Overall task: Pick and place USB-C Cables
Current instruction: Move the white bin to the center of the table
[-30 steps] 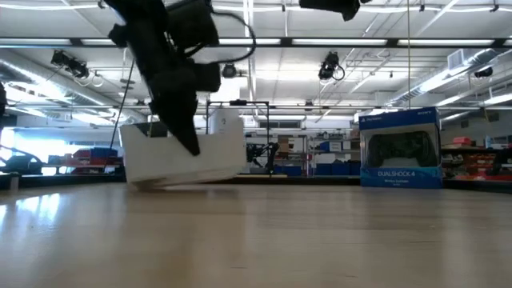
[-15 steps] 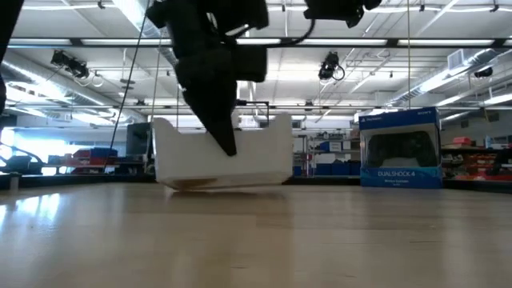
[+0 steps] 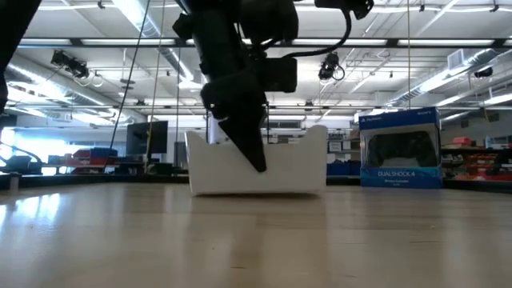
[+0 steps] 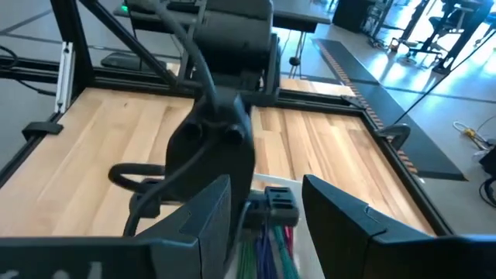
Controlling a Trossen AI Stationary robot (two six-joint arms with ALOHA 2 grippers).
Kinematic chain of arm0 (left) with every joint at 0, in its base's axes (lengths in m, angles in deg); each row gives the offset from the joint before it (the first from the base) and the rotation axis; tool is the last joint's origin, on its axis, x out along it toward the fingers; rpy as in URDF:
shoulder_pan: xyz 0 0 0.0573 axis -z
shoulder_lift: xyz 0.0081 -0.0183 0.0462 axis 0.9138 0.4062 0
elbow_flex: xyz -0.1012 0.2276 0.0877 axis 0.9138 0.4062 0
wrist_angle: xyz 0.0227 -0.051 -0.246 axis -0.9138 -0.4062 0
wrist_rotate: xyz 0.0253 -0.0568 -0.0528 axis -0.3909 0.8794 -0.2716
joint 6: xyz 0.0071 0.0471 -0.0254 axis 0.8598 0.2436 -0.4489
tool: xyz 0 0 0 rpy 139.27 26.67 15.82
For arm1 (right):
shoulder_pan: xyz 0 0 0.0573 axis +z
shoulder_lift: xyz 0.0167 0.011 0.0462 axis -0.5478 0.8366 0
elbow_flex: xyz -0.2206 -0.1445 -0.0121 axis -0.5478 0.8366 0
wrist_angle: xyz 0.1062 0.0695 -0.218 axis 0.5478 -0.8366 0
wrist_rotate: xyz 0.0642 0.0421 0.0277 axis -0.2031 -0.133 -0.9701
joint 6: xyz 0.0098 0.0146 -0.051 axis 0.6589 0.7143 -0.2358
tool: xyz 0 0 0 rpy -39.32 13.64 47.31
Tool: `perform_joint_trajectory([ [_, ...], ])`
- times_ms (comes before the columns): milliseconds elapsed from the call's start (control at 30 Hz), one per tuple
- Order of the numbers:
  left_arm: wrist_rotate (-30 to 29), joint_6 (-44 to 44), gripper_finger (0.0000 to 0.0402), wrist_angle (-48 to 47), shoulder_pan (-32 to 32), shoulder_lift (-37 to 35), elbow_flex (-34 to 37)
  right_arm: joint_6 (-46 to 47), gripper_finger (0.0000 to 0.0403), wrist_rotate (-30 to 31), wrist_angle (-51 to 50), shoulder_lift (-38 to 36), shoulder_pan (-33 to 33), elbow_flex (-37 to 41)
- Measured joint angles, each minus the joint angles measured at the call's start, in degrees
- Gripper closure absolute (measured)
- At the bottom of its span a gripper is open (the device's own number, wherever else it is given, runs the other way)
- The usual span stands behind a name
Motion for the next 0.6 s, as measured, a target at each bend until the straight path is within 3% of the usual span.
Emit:
perform_joint_trajectory([
  [600, -0.6, -4.5, 0.0392, 1.7, -0.8, 1.3, 0.0, 1.3, 0.0235, 0.0, -0.5, -0.5, 0.4, 0.0],
])
